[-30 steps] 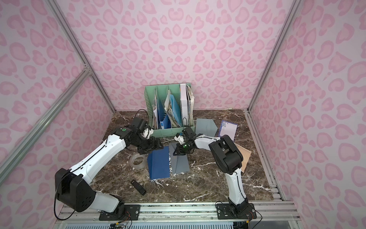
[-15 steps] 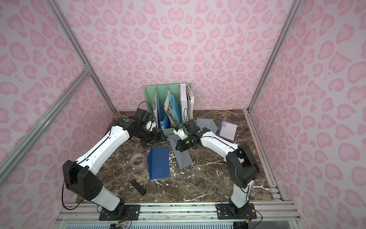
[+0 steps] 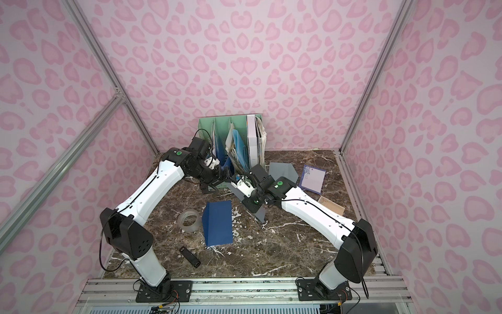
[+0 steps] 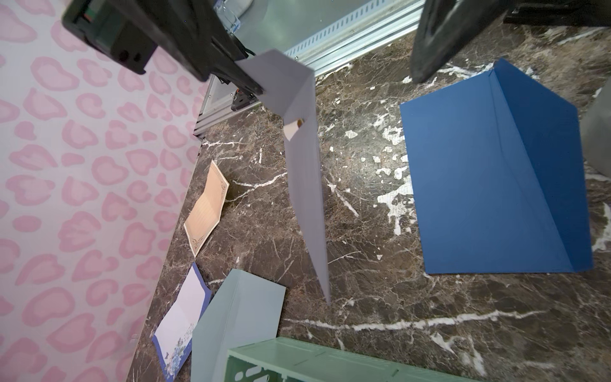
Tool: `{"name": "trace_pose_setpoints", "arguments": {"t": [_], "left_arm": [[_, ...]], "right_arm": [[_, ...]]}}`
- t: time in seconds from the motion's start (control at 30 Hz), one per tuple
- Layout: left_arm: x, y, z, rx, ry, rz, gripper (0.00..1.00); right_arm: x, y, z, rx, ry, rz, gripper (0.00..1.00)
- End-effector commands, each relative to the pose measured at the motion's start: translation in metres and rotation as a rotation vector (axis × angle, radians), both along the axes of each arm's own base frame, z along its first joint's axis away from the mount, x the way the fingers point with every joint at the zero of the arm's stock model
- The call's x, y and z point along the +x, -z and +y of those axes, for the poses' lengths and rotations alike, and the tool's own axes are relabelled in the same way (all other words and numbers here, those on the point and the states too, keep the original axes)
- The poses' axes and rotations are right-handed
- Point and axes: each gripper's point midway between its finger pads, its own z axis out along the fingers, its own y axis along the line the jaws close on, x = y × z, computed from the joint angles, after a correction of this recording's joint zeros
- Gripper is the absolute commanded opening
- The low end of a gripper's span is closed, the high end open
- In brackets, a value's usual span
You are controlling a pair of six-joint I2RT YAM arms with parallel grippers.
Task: Take the letter paper out of the envelope
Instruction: Pick up the envelope from the center of the board.
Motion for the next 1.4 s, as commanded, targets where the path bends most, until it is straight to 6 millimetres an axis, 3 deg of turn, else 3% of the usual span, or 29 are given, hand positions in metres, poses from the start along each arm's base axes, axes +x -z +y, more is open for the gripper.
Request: {"name": "trace_pose_setpoints", "arguments": {"t": [0.0,0.23,0.6,0.83,1.0,1.1,1.27,1.37], "left_arm": [[-0.003,0.0,-0.005,-0.023,0.0,0.054,0.96],[-0.006,0.018,-0.006,-0.015,-0.012,0.128,0.93],[0.013,0.018,-0.027,-0.162,-0.099,0.159,0.78],[0.012,0.01,-0.034,-0.252,-0.139,0.18,0.49],[0.014,0.005,-0.033,-0.277,-0.157,0.175,0.07],[0.014,-0.001,-0.033,-0.296,-0.167,0.166,0.0],[0.019,-0.023,-0.027,-0.335,-0.2,0.102,0.0],[0.025,-0.048,-0.025,-0.387,-0.215,0.018,0.0]], "right_arm": [[0.013,-0.002,-0.013,-0.108,0.013,-0.106,0.0],[0.028,-0.012,-0.014,-0.166,0.056,-0.213,0.0],[0.018,-0.025,0.0,-0.211,0.023,-0.327,0.0],[0.029,-0.04,-0.005,-0.297,0.113,-0.504,0.0],[0.023,-0.056,0.004,-0.298,0.095,-0.604,0.0],[0.018,-0.059,0.01,-0.289,0.069,-0.625,0.0],[0.013,-0.079,0.01,-0.204,0.098,-0.614,0.0],[0.008,-0.107,0.012,-0.096,0.124,-0.591,0.25]]}}
